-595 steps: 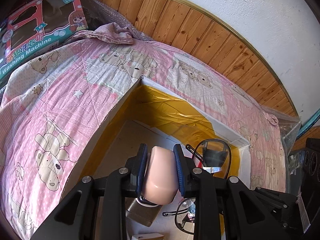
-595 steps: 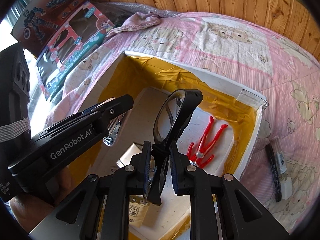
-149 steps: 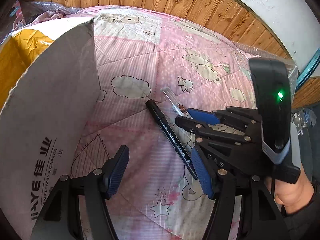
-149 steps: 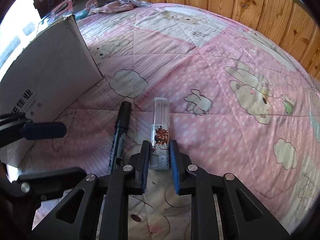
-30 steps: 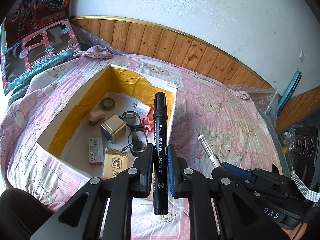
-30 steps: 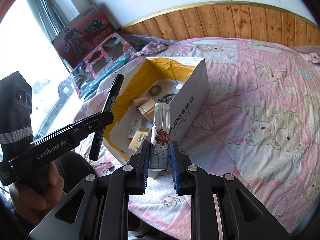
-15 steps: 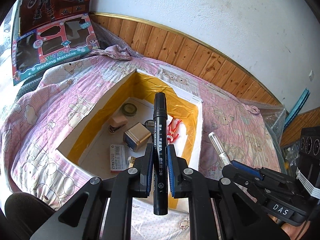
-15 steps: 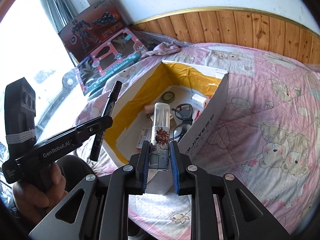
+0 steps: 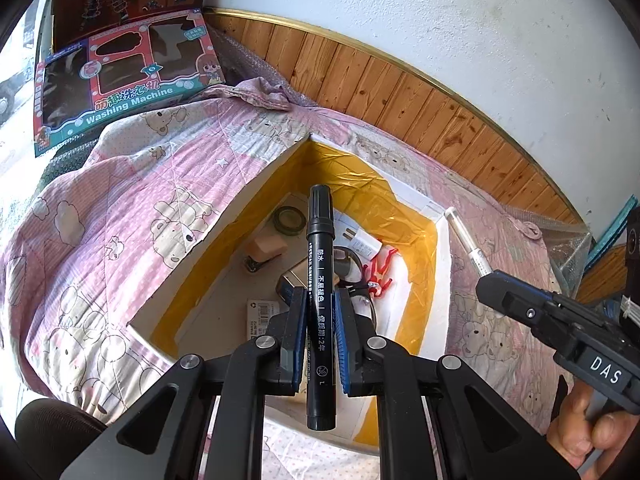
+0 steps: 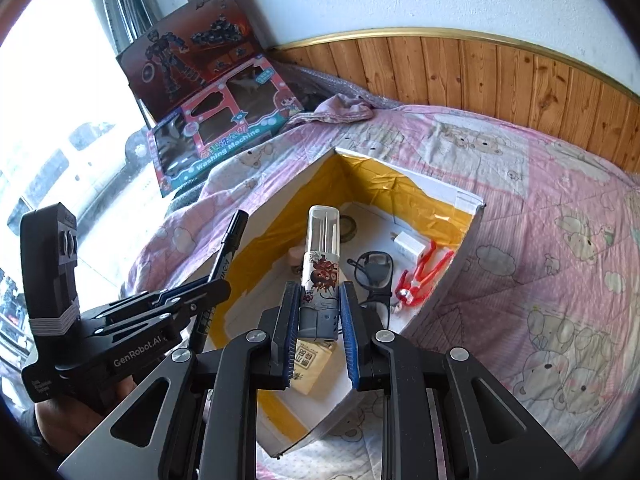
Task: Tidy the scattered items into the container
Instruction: 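Carry the clear tube and black marker over the cardboard box with both tools, then open both tools to drop the tube and marker into the cardboard box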
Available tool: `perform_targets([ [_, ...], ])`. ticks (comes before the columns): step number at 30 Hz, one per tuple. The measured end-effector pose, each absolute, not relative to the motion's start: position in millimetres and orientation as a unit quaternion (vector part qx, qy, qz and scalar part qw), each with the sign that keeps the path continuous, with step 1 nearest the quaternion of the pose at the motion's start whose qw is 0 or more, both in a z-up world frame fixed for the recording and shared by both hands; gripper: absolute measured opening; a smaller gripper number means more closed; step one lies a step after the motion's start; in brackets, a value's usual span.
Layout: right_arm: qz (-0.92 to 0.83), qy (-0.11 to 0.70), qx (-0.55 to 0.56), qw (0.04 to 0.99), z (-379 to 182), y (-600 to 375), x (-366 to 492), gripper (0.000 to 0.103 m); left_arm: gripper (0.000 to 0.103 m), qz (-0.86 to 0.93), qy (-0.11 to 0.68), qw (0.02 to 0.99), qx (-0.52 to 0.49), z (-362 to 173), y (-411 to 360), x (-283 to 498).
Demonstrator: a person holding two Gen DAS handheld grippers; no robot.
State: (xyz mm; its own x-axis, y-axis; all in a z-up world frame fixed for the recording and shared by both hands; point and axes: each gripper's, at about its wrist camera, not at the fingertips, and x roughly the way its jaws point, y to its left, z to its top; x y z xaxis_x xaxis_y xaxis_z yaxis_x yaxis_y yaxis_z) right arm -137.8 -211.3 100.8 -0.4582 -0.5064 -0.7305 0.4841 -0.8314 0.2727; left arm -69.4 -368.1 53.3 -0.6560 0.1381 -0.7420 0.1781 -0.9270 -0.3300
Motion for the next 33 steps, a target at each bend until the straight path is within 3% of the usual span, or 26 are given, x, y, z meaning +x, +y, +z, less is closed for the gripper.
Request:
perform_targets([
  [9, -0.848, 0.003, 0.443, 0.291, 94, -232, -183, 0.021, 0.014, -0.866, 0.228, -0.027, 0.444, 38, -356, -85],
  [29, -0.831, 0.083, 0.474, 0.279, 44, -284, -269, 0.022, 0.014, -0.828, 0.217, -0.077, 0.512, -9, -318, -106],
  [31, -0.831, 0.111, 0.463, 0.287, 40, -290, -274, 0.030, 0.022, -0.827, 0.219, -0.076, 0.512, -13, -320, -109],
  [33, -0.838, 0.143, 0.452, 0.270, 38, -291, -277, 0.040, 0.048, -0.828, 0.215, -0.063, 0.515, -16, -324, -111],
])
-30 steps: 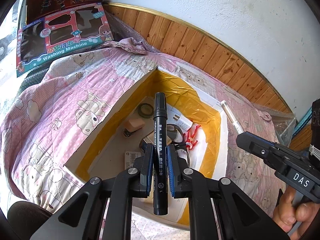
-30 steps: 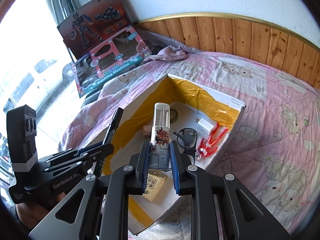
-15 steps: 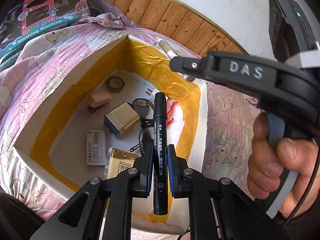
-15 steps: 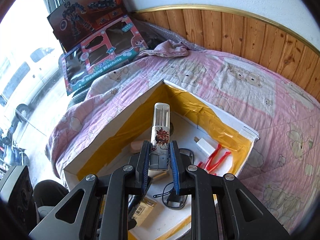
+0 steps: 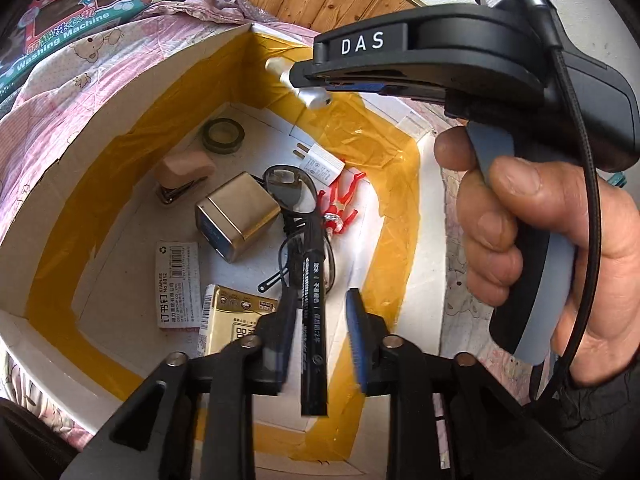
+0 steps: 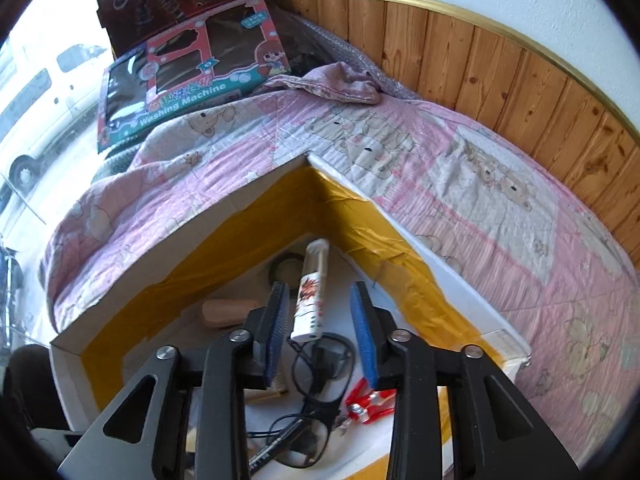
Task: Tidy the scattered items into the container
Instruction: 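Open both tools to drop the tube and marker into the cardboard box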
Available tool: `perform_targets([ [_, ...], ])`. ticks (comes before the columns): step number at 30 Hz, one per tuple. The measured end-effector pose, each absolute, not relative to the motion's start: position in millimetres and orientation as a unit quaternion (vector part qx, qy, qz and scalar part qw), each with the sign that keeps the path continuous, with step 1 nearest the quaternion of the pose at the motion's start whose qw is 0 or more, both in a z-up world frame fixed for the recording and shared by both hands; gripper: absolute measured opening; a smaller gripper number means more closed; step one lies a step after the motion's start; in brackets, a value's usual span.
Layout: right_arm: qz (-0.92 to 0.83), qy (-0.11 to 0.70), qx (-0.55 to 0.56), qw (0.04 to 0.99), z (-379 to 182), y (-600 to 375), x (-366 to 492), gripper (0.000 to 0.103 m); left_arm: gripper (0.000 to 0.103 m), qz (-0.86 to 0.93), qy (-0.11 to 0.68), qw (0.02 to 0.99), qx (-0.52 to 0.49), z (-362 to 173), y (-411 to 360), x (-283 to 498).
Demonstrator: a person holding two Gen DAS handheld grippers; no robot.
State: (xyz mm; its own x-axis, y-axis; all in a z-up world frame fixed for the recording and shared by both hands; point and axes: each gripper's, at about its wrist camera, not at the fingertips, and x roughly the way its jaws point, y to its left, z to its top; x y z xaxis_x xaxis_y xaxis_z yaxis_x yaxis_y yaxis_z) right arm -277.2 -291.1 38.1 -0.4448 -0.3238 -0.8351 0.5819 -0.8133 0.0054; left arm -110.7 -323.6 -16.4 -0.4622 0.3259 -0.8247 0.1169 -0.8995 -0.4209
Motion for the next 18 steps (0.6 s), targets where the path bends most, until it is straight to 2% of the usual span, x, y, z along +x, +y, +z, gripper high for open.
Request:
perform_targets([
  [1, -0.838, 0.147, 0.451, 0.270, 39, -290, -277, 0.040, 0.051, 0.829, -0.217, 0.057, -0.512, -17, -327, -109],
  [8, -0.823, 0.144, 0.470, 0.284, 50, -270, -248, 0.040, 0.051, 0.851, -0.209, 0.050, -0.480, 1, -345, -85],
  [13, -0.800, 0.185, 0.486, 0.299, 54, -269, -200, 0.040, 0.051, 0.868, -0.175, 0.029, -0.464, 22, -345, -63],
  [18, -0.784, 0.160, 0.502, 0.329, 60, -257, -165, 0.040, 0.051, 0.874, -0.158, 0.004, -0.460, 34, -348, -43],
])
